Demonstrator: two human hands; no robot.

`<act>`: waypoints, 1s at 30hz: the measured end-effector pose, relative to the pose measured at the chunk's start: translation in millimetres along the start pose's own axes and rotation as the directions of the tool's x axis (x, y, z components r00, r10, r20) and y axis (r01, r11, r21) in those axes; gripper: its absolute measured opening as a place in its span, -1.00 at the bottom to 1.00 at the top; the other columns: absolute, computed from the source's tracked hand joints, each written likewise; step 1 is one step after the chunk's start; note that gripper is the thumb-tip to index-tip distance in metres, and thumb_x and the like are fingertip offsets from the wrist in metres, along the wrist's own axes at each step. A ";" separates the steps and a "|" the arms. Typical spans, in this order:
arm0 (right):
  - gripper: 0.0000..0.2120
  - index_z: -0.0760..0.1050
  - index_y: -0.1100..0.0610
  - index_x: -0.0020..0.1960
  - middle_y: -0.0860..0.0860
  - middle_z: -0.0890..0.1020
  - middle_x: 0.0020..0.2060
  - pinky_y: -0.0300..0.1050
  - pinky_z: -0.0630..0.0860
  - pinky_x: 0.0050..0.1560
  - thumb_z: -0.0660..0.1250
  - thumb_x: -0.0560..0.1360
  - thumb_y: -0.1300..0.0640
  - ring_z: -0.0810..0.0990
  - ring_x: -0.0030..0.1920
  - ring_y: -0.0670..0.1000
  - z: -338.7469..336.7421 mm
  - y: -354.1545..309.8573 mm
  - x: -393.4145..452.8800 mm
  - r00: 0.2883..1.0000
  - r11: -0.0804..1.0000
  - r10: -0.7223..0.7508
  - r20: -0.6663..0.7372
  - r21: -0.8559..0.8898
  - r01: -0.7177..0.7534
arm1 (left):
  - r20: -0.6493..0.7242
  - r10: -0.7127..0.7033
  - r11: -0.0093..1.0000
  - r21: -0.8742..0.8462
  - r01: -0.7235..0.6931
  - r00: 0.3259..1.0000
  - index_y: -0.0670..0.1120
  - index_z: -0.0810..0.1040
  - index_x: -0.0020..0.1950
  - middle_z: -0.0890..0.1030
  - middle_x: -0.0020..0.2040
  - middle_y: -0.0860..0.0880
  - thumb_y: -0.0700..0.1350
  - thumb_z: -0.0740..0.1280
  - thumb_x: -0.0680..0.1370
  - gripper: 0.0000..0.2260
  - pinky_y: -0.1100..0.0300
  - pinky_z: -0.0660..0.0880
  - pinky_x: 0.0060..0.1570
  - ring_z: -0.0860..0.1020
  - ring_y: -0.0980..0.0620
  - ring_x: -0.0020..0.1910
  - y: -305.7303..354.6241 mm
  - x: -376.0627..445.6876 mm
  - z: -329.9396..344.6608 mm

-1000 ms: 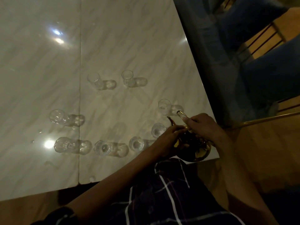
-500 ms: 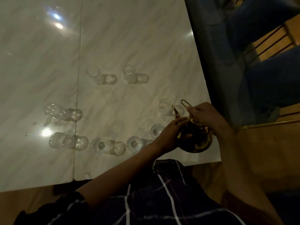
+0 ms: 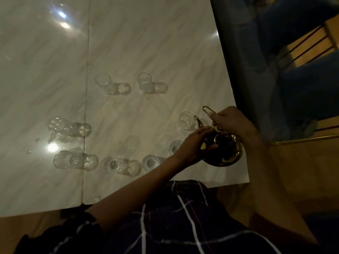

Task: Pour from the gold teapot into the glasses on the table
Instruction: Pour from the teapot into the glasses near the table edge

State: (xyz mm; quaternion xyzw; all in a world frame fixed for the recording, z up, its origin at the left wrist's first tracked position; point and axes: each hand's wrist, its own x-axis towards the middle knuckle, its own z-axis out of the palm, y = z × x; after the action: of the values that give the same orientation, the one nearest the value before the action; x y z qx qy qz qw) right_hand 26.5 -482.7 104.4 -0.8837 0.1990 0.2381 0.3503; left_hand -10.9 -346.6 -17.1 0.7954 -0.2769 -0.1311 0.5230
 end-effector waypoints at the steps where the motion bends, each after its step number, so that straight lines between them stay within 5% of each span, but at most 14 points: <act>1: -0.64 0.58 0.11 -0.28 0.13 0.67 -0.27 0.11 0.63 -0.01 0.26 0.58 -0.07 0.68 -0.18 0.14 -1.3 -0.1 0.2 1.000 1.000 -0.004 -0.004 -0.002 0.004 | -0.009 0.002 1.000 0.000 -0.002 1.000 -0.12 0.38 0.45 0.43 0.40 -0.10 -0.03 0.40 0.55 -0.50 0.18 0.45 0.24 0.46 -0.01 0.31 1.3 0.8 -0.5; 6: -0.64 0.58 0.11 -0.30 0.11 0.66 -0.30 0.10 0.62 -0.04 0.27 0.57 -0.07 0.68 -0.18 0.16 -8.1 -2.5 0.1 1.000 1.000 -0.016 -0.012 -0.001 0.016 | -0.040 0.009 1.000 -0.007 -0.010 0.999 -0.11 0.40 0.45 0.44 0.39 -0.10 -0.04 0.41 0.55 -0.50 0.29 0.40 0.22 0.46 0.01 0.30 7.8 3.3 -0.2; 30: -0.64 0.56 0.11 -0.28 0.07 0.62 -0.32 -0.11 0.51 -0.21 0.26 0.59 -0.07 0.58 -0.30 0.02 -12.5 -2.3 -10.5 1.000 0.999 -0.005 0.017 -0.042 0.006 | -0.013 0.002 1.000 0.025 -0.002 1.000 -0.11 0.38 0.46 0.43 0.41 -0.10 0.01 0.37 0.56 -0.50 0.01 0.51 0.22 0.47 -0.03 0.31 18.4 -2.7 2.4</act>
State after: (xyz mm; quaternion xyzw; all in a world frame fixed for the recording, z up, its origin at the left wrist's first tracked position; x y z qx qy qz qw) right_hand 22.7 -488.1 119.5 -0.8894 0.1885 0.2489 0.3338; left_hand -19.9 -352.3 -1.7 0.8023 -0.2760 -0.1219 0.5151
